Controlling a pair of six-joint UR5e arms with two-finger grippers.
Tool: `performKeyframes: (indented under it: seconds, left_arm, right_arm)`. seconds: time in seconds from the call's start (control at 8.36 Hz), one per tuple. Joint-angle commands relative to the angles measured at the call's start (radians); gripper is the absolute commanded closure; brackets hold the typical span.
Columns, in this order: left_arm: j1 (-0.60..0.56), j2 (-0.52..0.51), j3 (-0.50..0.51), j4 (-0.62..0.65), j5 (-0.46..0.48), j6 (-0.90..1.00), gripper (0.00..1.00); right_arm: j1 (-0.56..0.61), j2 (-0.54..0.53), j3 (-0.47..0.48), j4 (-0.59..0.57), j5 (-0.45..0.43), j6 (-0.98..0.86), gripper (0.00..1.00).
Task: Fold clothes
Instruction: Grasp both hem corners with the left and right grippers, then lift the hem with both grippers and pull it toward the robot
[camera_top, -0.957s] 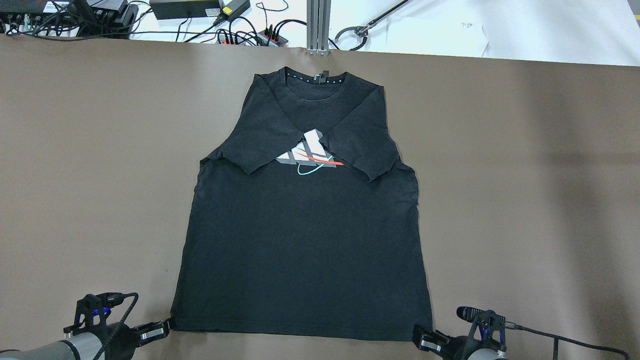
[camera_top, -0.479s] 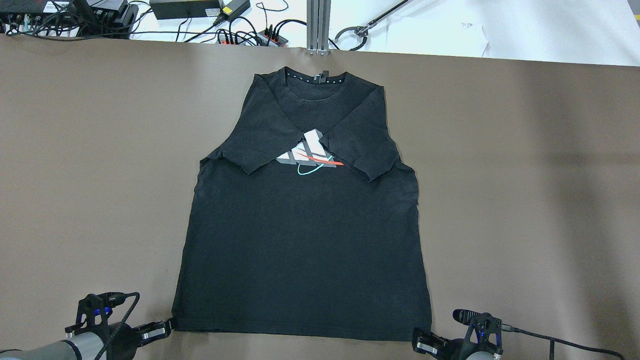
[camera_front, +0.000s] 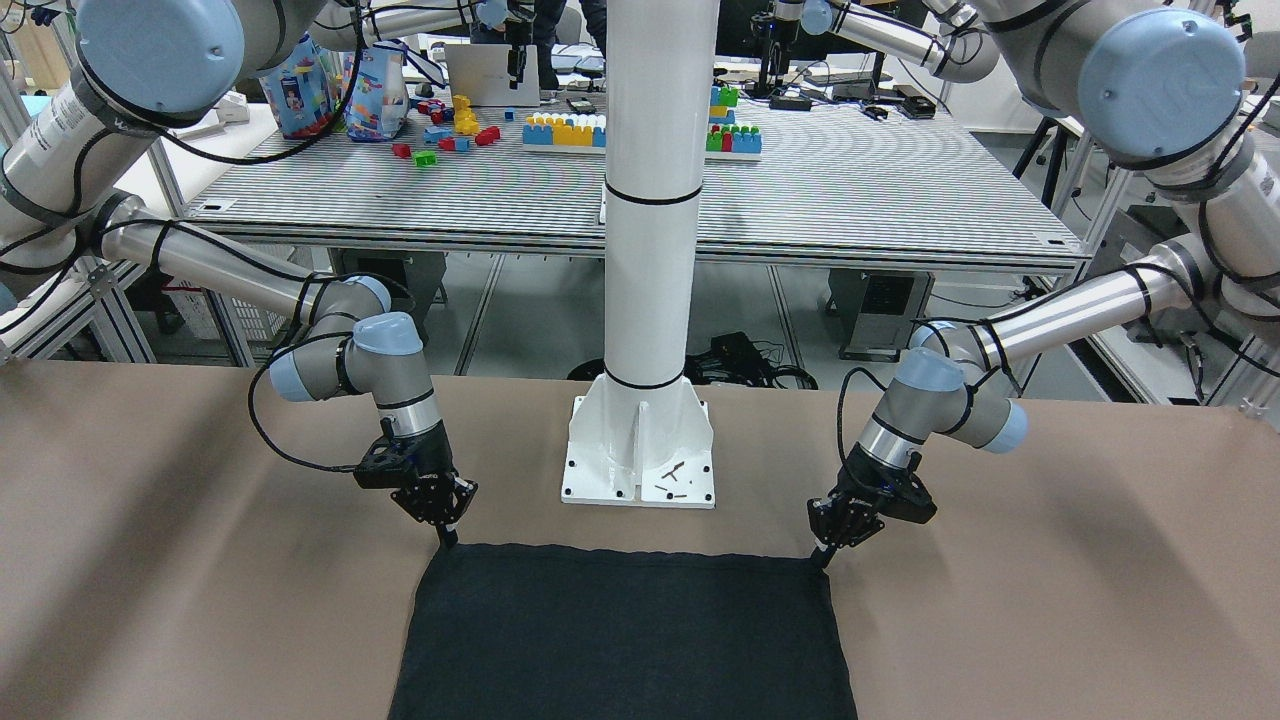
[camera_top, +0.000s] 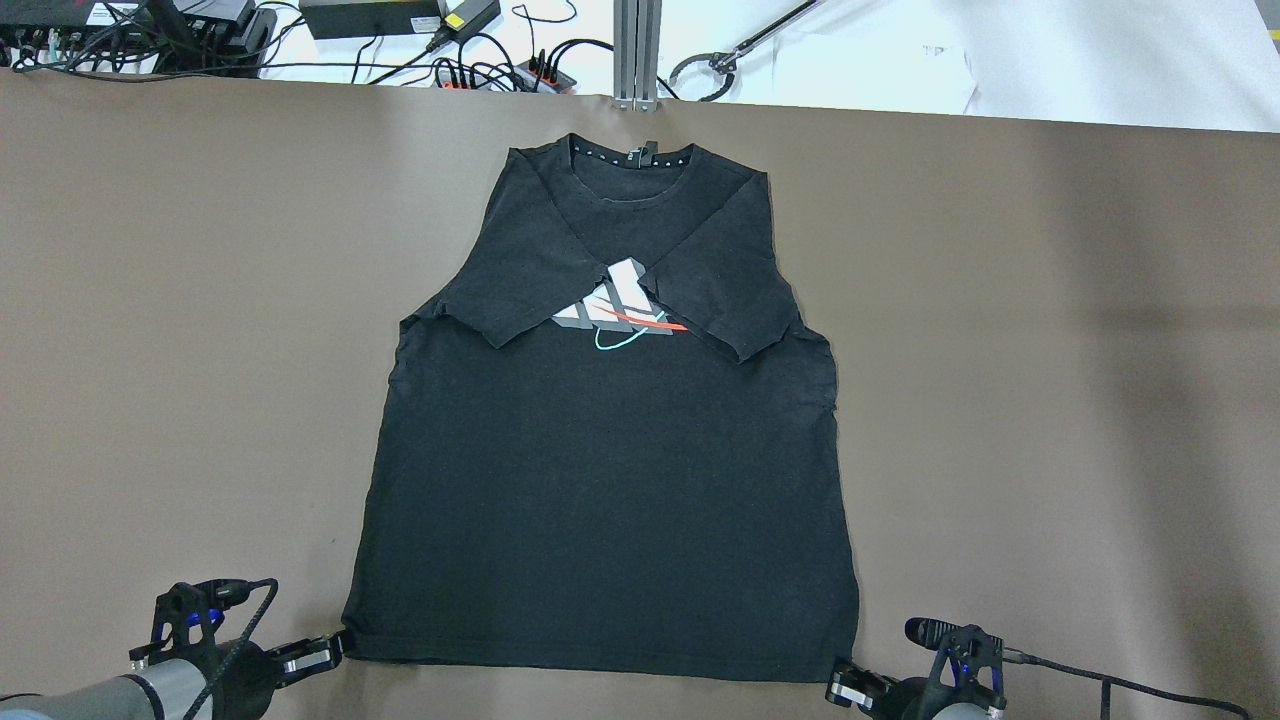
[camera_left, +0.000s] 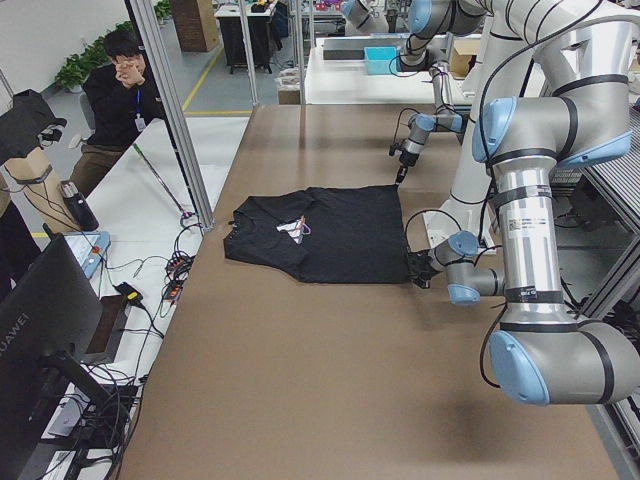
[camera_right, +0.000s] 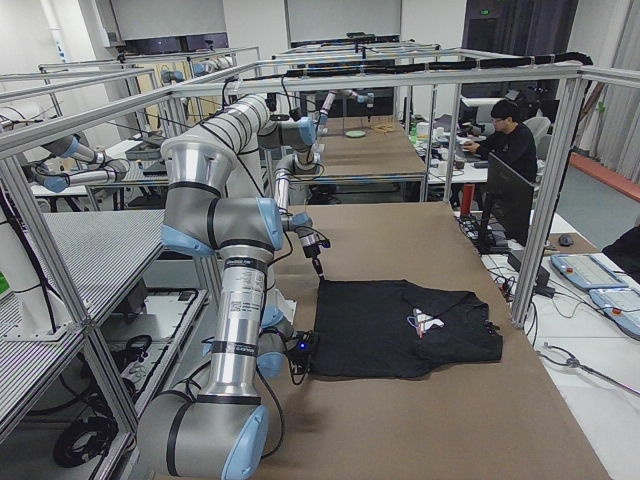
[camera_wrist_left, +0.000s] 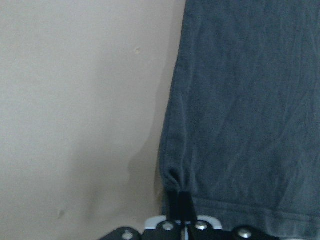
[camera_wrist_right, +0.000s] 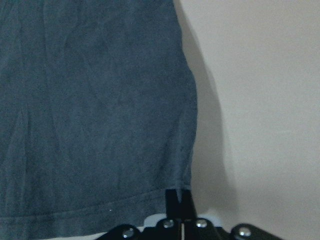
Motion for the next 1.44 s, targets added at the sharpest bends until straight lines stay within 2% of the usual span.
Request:
performKeyframes:
  seconds: [0.0, 0.24, 0.36, 0.6, 0.84, 0.96, 1.08, 1.2, 1.32]
  left_arm:
    - [-0.034, 0.003, -0.041, 0.003, -0.035, 0.023, 1.00]
    - [-0.118, -0.024, -0.069, 0.006, -0.135, 0.092, 1.00]
    - [-0.210, -0.082, -0.074, 0.079, -0.234, 0.121, 1.00]
    - [-0.422, -0.374, -0.091, 0.408, -0.451, 0.205, 1.00]
    - [-0.555, -0.578, -0.086, 0.677, -0.564, 0.302, 1.00]
    - [-0.618, -0.609, -0.088, 0.742, -0.646, 0.348, 1.00]
    - [-0.662, -0.603, -0.091, 0.749, -0.745, 0.412, 1.00]
    - [-0.668, -0.559, -0.109, 0.746, -0.858, 0.429, 1.00]
    - [-0.665, -0.469, -0.182, 0.739, -0.932, 0.460, 1.00]
  right_arm:
    - [0.008, -0.001, 0.045, 0.000, 0.001, -0.012, 1.00]
    - [0.050, 0.015, 0.074, 0.000, 0.010, -0.085, 1.00]
    - [0.100, 0.040, 0.095, -0.009, 0.033, -0.154, 1.00]
    - [0.274, 0.160, 0.100, -0.096, 0.143, -0.259, 1.00]
    - [0.425, 0.282, 0.097, -0.248, 0.285, -0.336, 1.00]
    - [0.482, 0.297, 0.099, -0.273, 0.362, -0.369, 1.00]
    - [0.502, 0.296, 0.106, -0.272, 0.432, -0.379, 1.00]
    - [0.495, 0.261, 0.149, -0.273, 0.497, -0.379, 1.00]
    - [0.440, 0.167, 0.231, -0.270, 0.656, -0.402, 1.00]
